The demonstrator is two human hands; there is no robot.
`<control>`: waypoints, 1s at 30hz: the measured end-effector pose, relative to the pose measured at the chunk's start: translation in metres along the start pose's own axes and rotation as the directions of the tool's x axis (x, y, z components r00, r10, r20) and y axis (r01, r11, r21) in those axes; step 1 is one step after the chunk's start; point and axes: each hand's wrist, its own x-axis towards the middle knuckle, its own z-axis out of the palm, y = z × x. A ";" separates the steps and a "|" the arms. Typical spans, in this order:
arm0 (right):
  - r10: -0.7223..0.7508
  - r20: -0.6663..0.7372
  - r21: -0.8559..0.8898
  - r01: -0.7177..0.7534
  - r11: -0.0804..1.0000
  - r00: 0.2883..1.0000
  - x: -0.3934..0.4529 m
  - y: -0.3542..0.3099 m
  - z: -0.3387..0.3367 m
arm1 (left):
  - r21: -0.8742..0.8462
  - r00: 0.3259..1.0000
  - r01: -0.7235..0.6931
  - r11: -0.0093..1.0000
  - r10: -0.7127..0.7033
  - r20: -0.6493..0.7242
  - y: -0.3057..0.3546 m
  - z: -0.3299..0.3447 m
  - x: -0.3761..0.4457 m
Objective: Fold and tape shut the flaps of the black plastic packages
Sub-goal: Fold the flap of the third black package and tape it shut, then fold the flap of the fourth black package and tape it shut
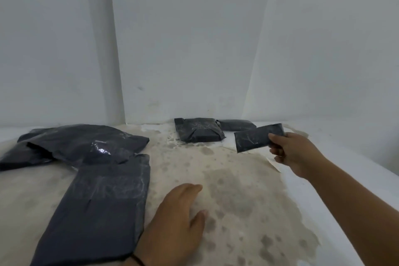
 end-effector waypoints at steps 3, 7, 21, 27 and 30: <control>0.059 -0.025 0.018 -0.058 0.998 0.998 0.038 0.009 0.009 | 0.069 0.997 -0.063 0.996 0.060 0.043 -0.003 0.001 0.004; -0.005 -0.110 -0.239 -0.022 0.971 0.994 0.060 0.020 0.026 | 0.075 0.992 -0.125 0.989 0.123 0.042 -0.010 0.006 0.012; -0.264 0.248 -0.915 0.315 0.252 0.932 0.071 0.055 0.077 | 0.212 0.897 -0.328 0.921 0.374 -0.237 -0.032 0.022 0.015; -0.265 0.243 -0.908 0.315 0.277 0.933 0.073 0.058 0.080 | 0.251 0.876 -0.326 0.912 0.391 -0.283 -0.034 0.027 0.016; -0.266 0.237 -0.903 0.313 0.294 0.934 0.073 0.058 0.080 | 0.263 0.866 -0.330 0.907 0.401 -0.298 -0.037 0.029 0.017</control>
